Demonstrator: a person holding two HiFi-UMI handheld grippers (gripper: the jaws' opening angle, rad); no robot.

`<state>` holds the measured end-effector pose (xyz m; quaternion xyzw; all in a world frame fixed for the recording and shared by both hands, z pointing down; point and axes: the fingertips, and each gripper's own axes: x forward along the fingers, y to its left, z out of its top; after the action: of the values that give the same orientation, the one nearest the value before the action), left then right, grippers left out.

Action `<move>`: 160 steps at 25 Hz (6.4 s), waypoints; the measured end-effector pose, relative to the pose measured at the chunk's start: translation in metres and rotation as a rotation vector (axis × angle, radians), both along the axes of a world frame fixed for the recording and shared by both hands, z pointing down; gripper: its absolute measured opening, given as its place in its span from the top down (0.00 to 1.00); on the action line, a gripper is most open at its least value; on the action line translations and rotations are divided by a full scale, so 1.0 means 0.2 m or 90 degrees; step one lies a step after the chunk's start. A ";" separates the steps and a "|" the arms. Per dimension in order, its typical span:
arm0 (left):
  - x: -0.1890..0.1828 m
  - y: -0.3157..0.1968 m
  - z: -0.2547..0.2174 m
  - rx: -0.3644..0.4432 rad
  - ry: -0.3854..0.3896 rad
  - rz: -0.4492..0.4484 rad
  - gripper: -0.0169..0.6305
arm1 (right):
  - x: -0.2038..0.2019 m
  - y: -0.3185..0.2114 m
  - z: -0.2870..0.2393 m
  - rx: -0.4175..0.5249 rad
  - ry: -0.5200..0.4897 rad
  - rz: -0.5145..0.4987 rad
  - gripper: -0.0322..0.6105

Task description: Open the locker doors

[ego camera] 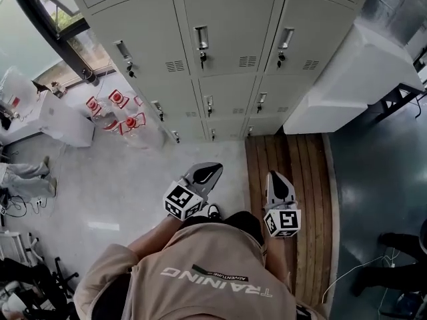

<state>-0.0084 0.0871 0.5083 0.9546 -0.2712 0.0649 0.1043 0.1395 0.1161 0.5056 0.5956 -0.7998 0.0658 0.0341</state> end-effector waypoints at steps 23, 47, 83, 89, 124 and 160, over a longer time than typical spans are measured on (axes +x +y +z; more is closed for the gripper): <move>0.32 -1.28 -0.01 -0.023 0.023 -0.146 0.96 | 0.36 -1.56 0.70 -0.161 0.115 -0.155 0.93; 0.21 -1.43 0.13 -0.087 -0.025 -0.232 0.96 | 0.31 -2.19 1.50 -0.311 0.149 -0.155 0.77; 0.46 -1.27 0.14 -0.067 0.006 -0.083 0.96 | 1.67 -1.06 1.53 -0.399 0.127 0.203 0.76; 0.32 -1.22 0.15 -0.083 -0.009 -0.116 0.96 | 1.60 -0.90 1.58 -0.416 0.063 0.249 0.76; -0.79 -1.15 -0.32 0.043 0.048 -0.154 0.96 | -0.99 -1.52 -0.62 0.125 0.129 -0.208 0.93; -0.66 -1.07 -0.14 -0.029 0.087 -0.079 0.96 | -0.71 -1.30 -0.66 0.090 0.149 -0.071 0.79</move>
<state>-0.1396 -0.1279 0.4804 0.9356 -0.3204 -0.0011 0.1483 -0.0018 -0.1443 0.3741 0.5545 -0.8251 -0.0624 0.0886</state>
